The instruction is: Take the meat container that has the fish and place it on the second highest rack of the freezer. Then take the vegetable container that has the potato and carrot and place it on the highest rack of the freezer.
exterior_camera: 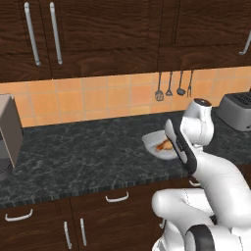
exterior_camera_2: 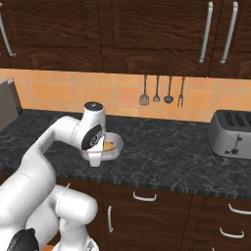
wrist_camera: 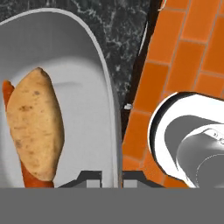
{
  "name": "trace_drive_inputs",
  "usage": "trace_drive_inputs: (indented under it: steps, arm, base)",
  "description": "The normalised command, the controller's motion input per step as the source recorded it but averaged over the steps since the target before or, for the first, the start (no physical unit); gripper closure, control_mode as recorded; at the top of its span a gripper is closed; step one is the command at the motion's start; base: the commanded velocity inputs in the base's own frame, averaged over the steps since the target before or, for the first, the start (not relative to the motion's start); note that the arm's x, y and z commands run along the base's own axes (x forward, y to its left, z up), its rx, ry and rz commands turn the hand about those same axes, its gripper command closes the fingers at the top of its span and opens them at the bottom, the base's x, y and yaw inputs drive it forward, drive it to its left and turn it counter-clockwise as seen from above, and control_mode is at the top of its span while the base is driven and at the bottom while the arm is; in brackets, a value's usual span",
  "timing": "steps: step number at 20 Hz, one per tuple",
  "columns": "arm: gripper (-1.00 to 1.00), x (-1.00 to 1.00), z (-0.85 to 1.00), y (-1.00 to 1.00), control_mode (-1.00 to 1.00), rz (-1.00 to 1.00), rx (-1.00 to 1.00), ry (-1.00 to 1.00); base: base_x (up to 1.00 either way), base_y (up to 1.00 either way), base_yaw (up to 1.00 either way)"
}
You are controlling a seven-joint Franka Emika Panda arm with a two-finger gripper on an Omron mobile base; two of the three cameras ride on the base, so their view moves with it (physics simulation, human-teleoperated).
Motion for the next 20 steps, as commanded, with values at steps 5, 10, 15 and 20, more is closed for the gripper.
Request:
trace_drive_inputs:
  steps: [5, 10, 15, 20]
  arm:
    - [1.00, -0.85, 1.00, 0.53, -1.00, 0.01, 0.02, -0.20]
    - [1.00, -0.87, 1.00, 0.36, -1.00, 0.13, 0.05, 0.00]
    - [1.00, -0.75, 1.00, 0.23, -1.00, 0.19, 0.07, 0.08]
    - [1.00, -0.48, 0.94, 0.06, -1.00, 0.15, 0.03, 0.05]
  base:
    - [0.00, 0.00, 0.00]
    - [0.00, 0.00, 0.00]
    - [0.00, 0.00, 0.00]
    - [0.00, 0.00, 0.00]
